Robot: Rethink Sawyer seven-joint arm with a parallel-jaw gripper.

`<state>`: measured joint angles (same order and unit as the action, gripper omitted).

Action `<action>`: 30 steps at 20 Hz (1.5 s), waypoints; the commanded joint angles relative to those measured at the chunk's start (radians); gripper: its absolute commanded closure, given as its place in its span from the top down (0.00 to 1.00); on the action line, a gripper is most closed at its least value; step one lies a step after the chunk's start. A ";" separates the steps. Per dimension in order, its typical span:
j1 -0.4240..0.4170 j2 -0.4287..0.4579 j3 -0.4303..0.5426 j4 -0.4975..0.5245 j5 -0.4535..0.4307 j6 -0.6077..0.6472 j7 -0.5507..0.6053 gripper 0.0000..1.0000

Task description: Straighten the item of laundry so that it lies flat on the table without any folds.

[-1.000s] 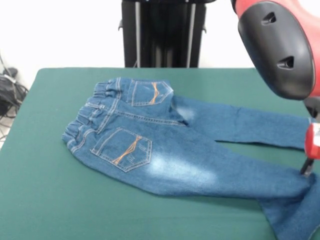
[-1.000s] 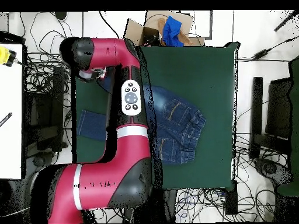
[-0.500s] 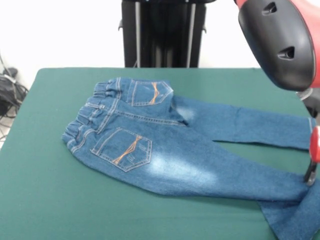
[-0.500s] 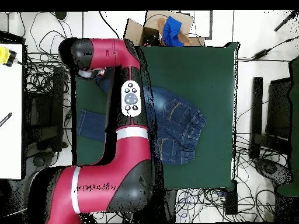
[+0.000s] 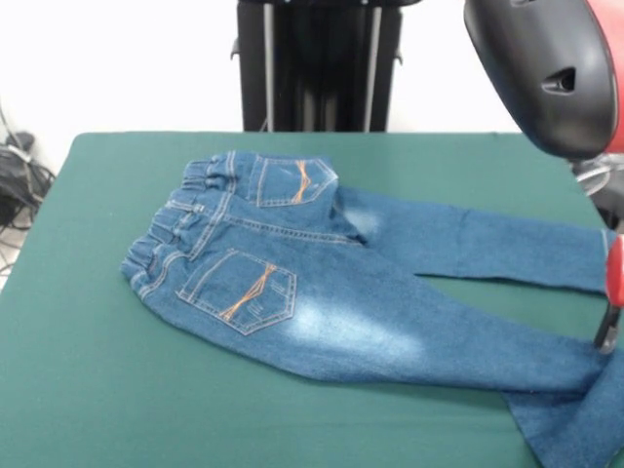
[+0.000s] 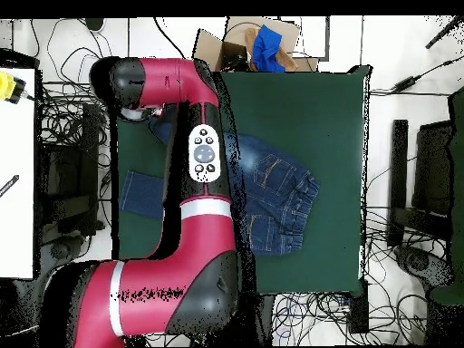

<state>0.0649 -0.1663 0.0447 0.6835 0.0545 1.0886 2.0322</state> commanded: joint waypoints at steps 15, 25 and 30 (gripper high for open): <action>-0.209 -0.264 0.063 0.594 -0.020 -0.127 -0.093 1.00; -0.255 -0.511 0.103 1.043 -0.056 -0.357 -0.103 1.00; -0.261 -0.571 0.108 1.203 -0.099 -0.492 -0.072 1.00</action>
<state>-0.1940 -0.6302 0.0541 1.5072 0.0270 0.7360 2.0320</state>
